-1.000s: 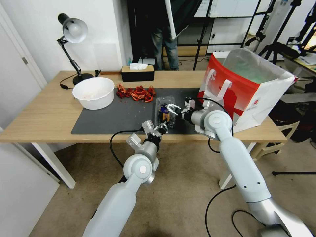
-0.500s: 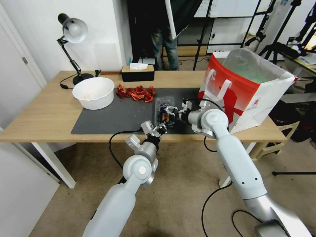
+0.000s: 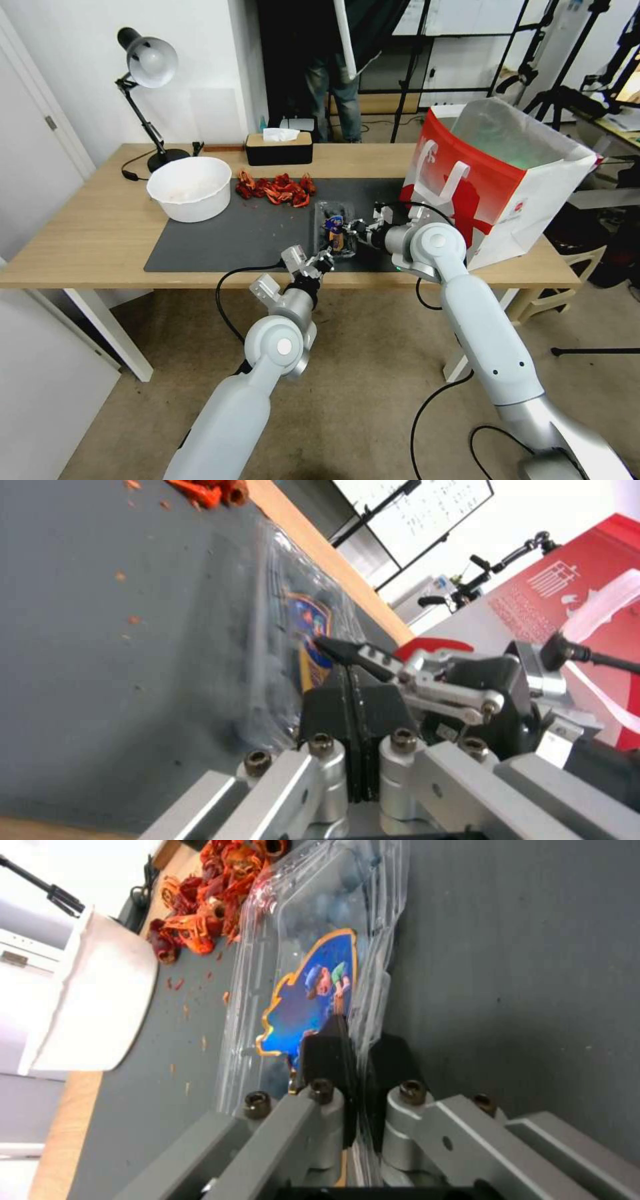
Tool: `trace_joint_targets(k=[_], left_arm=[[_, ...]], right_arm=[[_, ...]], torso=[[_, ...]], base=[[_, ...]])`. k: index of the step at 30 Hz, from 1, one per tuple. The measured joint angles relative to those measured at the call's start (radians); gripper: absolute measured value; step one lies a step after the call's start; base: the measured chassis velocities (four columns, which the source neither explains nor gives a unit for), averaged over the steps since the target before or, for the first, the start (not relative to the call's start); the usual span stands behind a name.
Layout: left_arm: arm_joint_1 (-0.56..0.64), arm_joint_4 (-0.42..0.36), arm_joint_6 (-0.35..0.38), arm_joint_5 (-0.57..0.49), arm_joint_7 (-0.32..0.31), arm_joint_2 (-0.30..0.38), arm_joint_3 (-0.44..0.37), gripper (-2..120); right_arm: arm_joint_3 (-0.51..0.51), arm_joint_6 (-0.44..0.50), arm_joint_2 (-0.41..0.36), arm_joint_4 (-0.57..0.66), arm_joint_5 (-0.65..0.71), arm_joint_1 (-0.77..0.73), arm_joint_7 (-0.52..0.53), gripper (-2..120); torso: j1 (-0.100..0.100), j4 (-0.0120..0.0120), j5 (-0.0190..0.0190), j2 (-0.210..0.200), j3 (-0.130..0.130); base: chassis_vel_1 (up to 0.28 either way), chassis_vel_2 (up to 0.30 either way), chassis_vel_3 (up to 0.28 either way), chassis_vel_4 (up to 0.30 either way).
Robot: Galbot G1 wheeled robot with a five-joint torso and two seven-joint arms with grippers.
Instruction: Close the takeout container lid, then place the container into the takeout bag.
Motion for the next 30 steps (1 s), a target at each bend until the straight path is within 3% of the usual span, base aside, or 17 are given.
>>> trace_joint_targets(k=[7, 15, 16, 18, 20, 23, 24, 28, 30], left_arm=[[0.053, -0.054, -0.031, 0.040, 0.023, 0.032, -0.034, 0], [0.167, -0.132, -0.088, 0.180, 0.074, 0.086, -0.079, 2], [0.233, -0.158, -0.121, 0.267, 0.127, 0.106, -0.113, 15], [0.290, -0.172, -0.166, 0.355, 0.167, 0.111, -0.146, 28], [0.298, -0.172, -0.177, 0.375, 0.173, 0.111, -0.152, 30], [0.342, -0.169, -0.228, 0.491, 0.202, 0.111, -0.185, 45], [0.342, -0.169, -0.228, 0.491, 0.202, 0.111, -0.185, 45], [0.439, -0.150, -0.321, 0.740, 0.212, 0.110, -0.248, 67], [0.457, -0.148, -0.334, 0.770, 0.213, 0.108, -0.258, 70]], right_arm=[[0.010, 0.000, -0.002, 0.006, -0.012, -0.005, -0.021, 0], [0.017, 0.000, -0.006, 0.038, -0.004, -0.010, -0.035, 0], [0.018, 0.000, -0.007, 0.055, -0.001, -0.011, -0.042, 0], [0.020, 0.000, -0.009, 0.067, 0.000, -0.012, -0.053, 0], [0.021, 0.001, -0.009, 0.069, 0.000, -0.012, -0.055, 0], [0.028, 0.001, -0.011, 0.089, 0.001, -0.013, -0.071, 0], [0.028, 0.001, -0.011, 0.089, 0.001, -0.013, -0.071, 0], [0.062, 0.003, -0.024, 0.150, 0.001, -0.015, -0.099, 0], [0.070, 0.005, -0.027, 0.164, 0.000, -0.014, -0.103, 0]], torso=[[0.000, -0.0001, 0.0000, 0.000, 0.000], [0.000, 0.0000, 0.0000, 0.000, 0.000], [0.000, 0.0000, -0.0001, 0.000, 0.000], [0.000, 0.0000, -0.0001, 0.000, 0.000], [0.000, 0.0000, -0.0001, 0.000, 0.000], [0.000, 0.0000, -0.0001, 0.000, 0.000], [0.000, 0.0000, -0.0001, 0.000, 0.000], [0.000, -0.0001, 0.0000, 0.000, 0.000], [0.000, 0.0001, 0.0000, 0.000, 0.000]], base=[[0.000, 0.000, 0.000, 0.000], [0.000, 0.000, 0.000, 0.000], [0.000, 0.000, 0.000, 0.000], [0.000, 0.000, 0.000, 0.000], [0.000, 0.000, 0.000, 0.000], [0.000, 0.000, 0.000, 0.000], [0.000, 0.000, 0.000, 0.000], [0.000, 0.000, 0.000, 0.000], [0.000, 0.000, 0.000, 0.000]])
